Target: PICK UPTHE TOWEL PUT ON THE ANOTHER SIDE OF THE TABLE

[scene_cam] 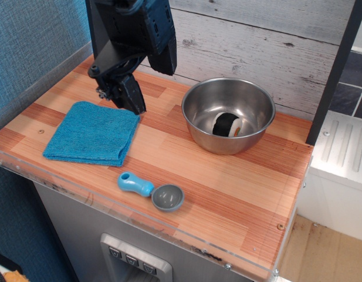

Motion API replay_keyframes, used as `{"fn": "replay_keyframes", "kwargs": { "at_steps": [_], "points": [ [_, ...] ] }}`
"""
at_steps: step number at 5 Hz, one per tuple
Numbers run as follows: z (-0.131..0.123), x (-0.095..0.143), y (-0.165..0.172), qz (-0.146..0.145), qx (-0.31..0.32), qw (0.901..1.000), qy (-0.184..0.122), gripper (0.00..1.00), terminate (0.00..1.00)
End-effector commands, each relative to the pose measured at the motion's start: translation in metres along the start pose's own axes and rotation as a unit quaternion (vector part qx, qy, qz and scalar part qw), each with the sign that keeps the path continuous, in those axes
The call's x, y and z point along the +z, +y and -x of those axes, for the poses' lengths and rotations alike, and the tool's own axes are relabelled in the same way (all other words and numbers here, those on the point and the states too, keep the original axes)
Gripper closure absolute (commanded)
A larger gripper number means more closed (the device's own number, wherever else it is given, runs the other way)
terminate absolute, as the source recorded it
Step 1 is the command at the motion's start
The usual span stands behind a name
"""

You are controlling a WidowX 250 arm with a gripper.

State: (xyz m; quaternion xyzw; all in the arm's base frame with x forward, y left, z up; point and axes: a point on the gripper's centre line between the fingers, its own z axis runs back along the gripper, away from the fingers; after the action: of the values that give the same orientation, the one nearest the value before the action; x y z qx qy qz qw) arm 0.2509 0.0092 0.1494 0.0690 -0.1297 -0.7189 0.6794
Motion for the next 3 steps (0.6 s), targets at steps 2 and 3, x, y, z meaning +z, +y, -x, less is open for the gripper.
{"fn": "replay_keyframes", "kwargs": {
  "at_steps": [2,3],
  "points": [
    [0.023,0.01,0.008,0.004,-0.091,0.9958,0.006,0.0,0.0],
    [0.045,0.016,0.009,0.002,-0.111,0.9936,0.016,0.0,0.0]
  ]
}}
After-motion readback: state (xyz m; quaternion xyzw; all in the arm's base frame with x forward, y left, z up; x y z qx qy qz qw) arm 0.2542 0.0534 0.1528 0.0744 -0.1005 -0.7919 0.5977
